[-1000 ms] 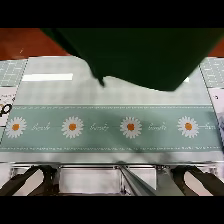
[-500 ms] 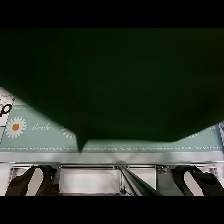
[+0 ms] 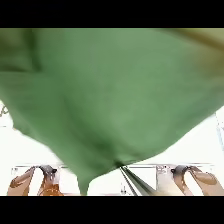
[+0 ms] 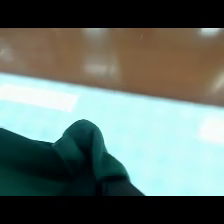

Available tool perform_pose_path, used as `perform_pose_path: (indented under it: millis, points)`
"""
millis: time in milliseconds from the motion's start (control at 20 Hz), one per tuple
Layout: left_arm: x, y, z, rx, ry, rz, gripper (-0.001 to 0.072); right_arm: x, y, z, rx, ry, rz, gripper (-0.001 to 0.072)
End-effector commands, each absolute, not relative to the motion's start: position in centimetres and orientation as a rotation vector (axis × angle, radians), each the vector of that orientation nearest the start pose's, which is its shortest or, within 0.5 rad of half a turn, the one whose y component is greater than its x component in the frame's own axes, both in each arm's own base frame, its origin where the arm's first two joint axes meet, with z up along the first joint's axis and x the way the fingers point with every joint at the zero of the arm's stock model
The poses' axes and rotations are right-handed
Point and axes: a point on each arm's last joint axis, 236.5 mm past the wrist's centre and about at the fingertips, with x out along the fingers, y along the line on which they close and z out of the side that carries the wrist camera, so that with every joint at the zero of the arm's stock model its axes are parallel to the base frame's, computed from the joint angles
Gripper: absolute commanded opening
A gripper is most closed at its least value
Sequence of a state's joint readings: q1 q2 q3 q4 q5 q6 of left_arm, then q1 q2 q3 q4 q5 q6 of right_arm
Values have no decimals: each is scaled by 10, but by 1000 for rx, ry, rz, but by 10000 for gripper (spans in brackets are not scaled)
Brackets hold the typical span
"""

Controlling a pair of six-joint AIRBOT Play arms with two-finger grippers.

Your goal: Fold the shirts.

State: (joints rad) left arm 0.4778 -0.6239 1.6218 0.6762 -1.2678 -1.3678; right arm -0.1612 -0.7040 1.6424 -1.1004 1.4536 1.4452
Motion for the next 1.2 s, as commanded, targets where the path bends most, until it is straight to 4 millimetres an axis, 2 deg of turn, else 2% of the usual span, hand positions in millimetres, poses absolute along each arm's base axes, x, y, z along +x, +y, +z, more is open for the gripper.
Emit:
perform_pose_path:
  millis: [0, 150, 250, 350, 500, 600, 750, 800, 850, 900, 1000, 1150]
  points:
    - [295, -70, 369, -431, 296, -469, 17, 309, 76, 304, 193, 607, 388, 21]
    - [366, -68, 275, -556, 456, -478, 17, 378, 87, 223, 271, 792, 461, 21]
    - [420, -74, 214, -602, 538, -451, 17, 424, 104, 164, 303, 887, 491, 21]
    - [479, -66, 158, -656, 578, -353, 17, 466, 110, 112, 343, 953, 473, 21]
    - [535, -54, 96, -698, 651, -283, 17, 517, 106, 64, 391, 1013, 443, 21]
    - [552, -57, 64, -727, 720, -291, 17, 542, 107, 41, 425, 1046, 437, 22]
    - [557, -69, 31, -746, 806, -325, 19, 566, 117, 23, 542, 1052, 446, 34]
    - [550, -77, 24, -751, 852, -358, 136, 568, 122, 20, 609, 1068, 449, 261]
    - [542, -83, 20, -756, 890, -390, 474, 567, 123, 19, 634, 1076, 467, 413]
    - [534, -79, 19, -749, 924, -404, 509, 561, 120, 20, 643, 1099, 477, 414]
    - [512, -46, 20, -771, 1046, -356, 509, 541, 93, 32, 654, 1154, 471, 413]
    - [449, 26, 15, -745, 1218, -237, 508, 485, 16, 47, 579, 1292, 349, 409]
